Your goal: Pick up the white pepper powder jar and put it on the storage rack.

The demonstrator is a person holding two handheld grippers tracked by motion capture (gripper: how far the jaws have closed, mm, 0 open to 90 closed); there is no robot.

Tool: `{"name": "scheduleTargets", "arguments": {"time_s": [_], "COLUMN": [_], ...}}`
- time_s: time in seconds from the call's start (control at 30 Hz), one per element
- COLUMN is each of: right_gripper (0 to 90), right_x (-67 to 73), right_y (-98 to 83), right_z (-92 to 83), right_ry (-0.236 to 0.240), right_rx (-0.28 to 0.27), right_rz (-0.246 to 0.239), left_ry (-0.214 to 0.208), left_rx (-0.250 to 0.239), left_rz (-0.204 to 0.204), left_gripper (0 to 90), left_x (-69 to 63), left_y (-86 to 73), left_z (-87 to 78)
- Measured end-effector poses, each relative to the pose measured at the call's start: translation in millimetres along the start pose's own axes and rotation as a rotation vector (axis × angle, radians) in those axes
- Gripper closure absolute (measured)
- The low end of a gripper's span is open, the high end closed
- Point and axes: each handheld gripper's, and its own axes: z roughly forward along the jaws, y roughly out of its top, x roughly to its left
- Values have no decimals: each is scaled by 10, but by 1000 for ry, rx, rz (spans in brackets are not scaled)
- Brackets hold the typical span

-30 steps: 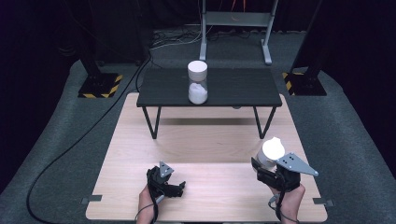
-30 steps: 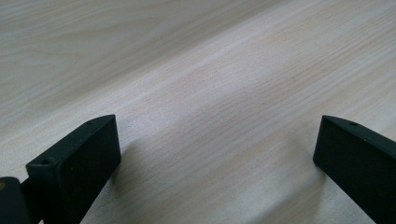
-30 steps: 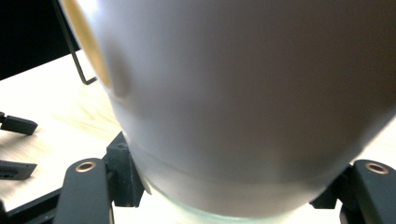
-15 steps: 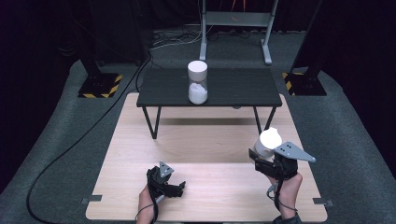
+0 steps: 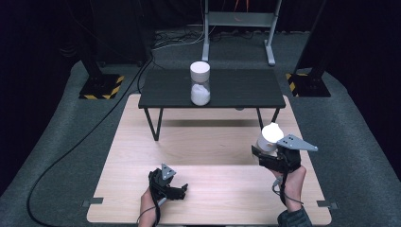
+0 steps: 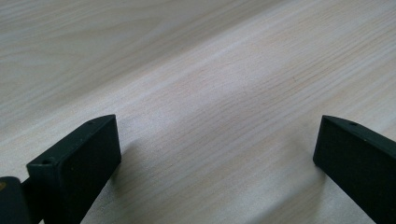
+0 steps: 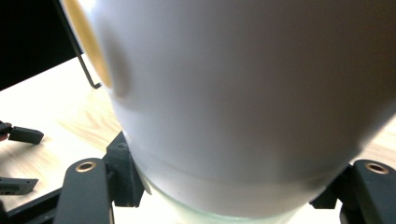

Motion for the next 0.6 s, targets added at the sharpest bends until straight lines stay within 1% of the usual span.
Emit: {"name": "scheduleTargets", "arguments": {"time_s": [0.13, 0.27, 0.47, 0.6], "right_gripper": [304, 305, 305, 305], "right_x": [-88, -156, -254, -289], "right_y": [47, 106, 204, 280], "right_z": [29, 60, 111, 137], "right_ry": [27, 46, 62, 59], "right_rx": [0, 1, 14, 25], "right_rz": [6, -9, -14, -21], "left_ry": [0, 0, 0, 0], "left_rx": [0, 0, 0, 0], "left_rz": [0, 0, 0, 0], "left_gripper": [5, 5, 5, 5], "left_x": [0, 0, 1, 1], "left_y": [0, 0, 0, 0], "left_z": [0, 0, 0, 0]}}
